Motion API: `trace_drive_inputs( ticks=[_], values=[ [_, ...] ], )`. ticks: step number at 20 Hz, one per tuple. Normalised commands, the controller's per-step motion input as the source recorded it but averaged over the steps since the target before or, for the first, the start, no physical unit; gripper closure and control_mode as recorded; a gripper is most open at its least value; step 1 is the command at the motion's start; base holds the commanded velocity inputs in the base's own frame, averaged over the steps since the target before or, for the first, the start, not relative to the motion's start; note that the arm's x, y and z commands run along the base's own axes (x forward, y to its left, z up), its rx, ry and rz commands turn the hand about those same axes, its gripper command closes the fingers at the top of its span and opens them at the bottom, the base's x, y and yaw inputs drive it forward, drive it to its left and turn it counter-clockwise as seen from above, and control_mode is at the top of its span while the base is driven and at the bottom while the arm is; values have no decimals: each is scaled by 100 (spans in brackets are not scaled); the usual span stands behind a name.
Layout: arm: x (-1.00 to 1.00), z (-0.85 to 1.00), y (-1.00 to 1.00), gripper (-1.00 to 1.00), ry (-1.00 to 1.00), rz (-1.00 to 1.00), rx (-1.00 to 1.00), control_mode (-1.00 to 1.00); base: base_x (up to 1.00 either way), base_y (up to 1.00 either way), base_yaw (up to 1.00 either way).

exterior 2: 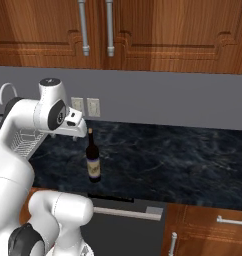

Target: There is a wine glass and glass cup on the dining counter. Place the wine bottle next to the wine glass and the juice bottle next to the glass cup.

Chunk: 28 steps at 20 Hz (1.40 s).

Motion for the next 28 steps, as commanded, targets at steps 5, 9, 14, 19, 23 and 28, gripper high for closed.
trace_drive_inputs(
  ticks=[5,9,14,19,23,28],
  values=[
    [0,0,0,-100,0,0,0,100,0,0,0],
    [0,0,0,-100,0,0,0,100,0,0,0],
    [0,0,0,-100,0,0,0,100,-1,0,0],
    [-7,0,-2,-100,0,1,0,-100,-3,-1,0],
    [-18,0,-3,-100,-2,9,0,-100,0,0,0],
    [-32,3,-18,-100,-17,23,0,-100,0,0,0]
  ],
)
